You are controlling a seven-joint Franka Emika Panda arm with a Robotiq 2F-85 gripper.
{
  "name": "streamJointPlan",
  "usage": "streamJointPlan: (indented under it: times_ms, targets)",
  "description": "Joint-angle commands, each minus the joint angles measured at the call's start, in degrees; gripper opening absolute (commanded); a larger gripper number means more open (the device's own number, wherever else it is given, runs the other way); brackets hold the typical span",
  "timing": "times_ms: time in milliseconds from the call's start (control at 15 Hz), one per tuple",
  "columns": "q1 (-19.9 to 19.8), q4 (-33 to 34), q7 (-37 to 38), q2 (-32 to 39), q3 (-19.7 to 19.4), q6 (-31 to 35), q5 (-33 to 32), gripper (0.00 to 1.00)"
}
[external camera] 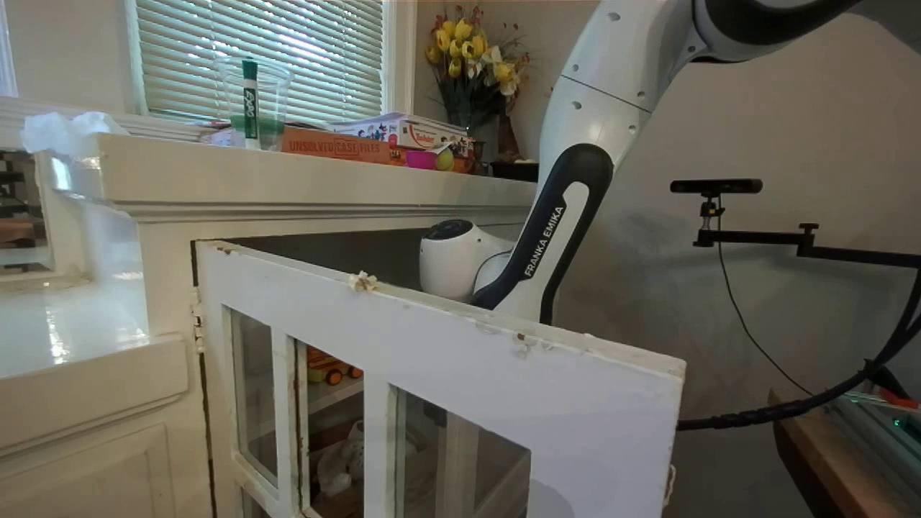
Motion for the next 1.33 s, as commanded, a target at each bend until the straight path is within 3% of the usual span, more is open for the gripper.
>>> streamJointPlan:
  times_ms: [0,267,867,1267]
  targets:
    - [3.7,4.5,1.7,5.1,-3.7,4.8,0.8,1.0]
    - [4.5,8.1,0.8,8.5,-4.4,8.0,3.0,1.0]
    - [4.4,5.8,-0.9,7.1,-4.4,8.1,3.4,1.0]
    - [2.9,7.2,-1.1,9.3,-0.2,14.5,6.6,1.0]
